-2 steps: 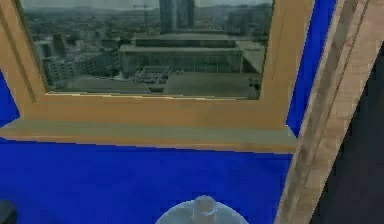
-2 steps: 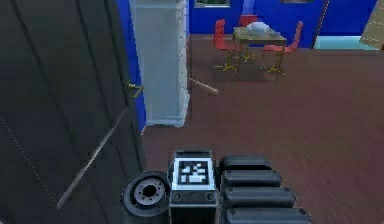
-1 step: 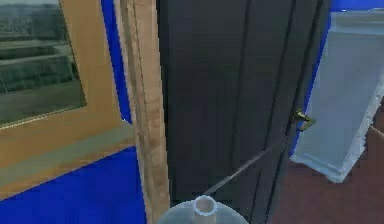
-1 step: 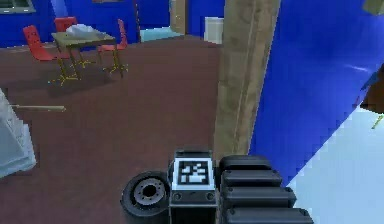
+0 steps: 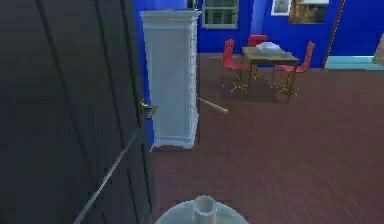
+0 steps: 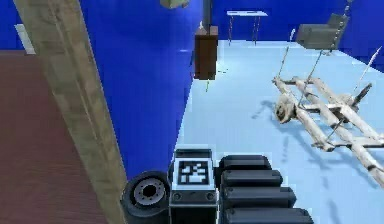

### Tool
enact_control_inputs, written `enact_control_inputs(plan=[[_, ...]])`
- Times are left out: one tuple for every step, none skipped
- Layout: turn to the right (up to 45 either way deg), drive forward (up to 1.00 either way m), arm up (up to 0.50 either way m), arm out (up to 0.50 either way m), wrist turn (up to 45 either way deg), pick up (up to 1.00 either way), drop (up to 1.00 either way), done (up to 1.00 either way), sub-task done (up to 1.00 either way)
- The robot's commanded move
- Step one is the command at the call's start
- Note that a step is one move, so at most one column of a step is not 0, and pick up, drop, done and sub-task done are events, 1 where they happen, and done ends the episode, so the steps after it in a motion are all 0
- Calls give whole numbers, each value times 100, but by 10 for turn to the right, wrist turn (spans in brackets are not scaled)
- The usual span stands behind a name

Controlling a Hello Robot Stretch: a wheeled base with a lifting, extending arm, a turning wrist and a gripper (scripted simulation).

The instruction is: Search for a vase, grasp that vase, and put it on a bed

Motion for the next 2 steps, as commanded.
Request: enact_control_inputs(plan=[[0,40,0,0,0,0,0,0,0],[450,0,0,0,0,0,0,0,0]])
